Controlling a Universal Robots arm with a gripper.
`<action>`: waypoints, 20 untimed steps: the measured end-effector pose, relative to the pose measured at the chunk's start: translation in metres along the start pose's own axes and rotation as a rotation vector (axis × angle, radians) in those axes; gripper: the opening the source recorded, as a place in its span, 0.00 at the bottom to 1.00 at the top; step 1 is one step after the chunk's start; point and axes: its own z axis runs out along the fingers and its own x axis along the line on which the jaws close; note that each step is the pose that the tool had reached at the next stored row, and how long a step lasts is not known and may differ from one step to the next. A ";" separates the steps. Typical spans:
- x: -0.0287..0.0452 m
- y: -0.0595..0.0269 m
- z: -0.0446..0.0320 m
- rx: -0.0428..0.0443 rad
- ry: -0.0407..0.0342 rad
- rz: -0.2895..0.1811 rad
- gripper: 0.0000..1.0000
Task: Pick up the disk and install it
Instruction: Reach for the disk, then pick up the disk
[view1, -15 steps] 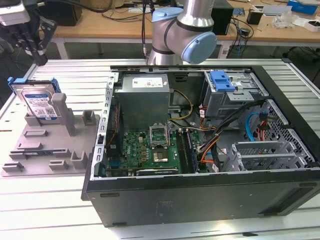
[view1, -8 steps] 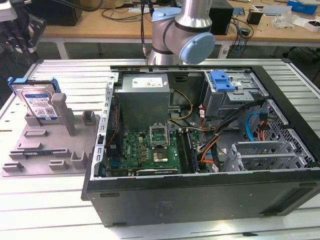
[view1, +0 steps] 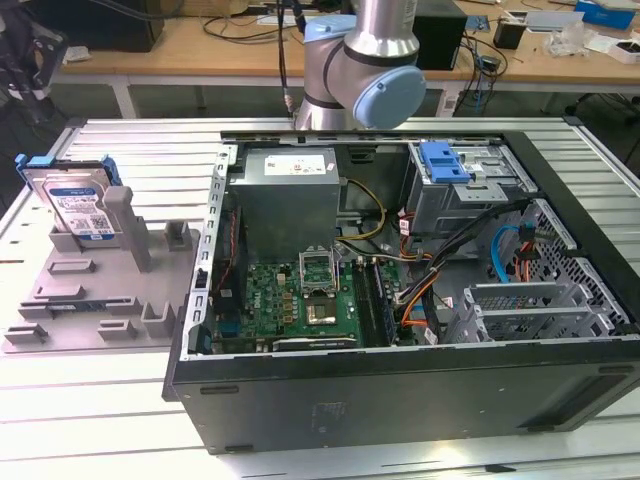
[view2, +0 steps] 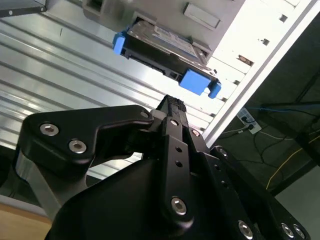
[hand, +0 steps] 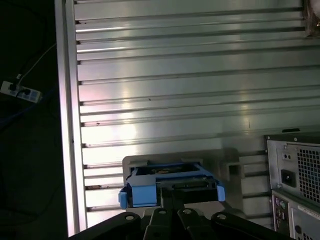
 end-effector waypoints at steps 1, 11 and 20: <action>0.0016 0.0009 0.0001 -0.0001 0.0001 0.000 0.11; 0.0019 0.0011 0.0001 0.0000 0.0001 0.000 0.11; -0.0003 0.0012 0.0001 0.0005 0.0081 -0.001 0.11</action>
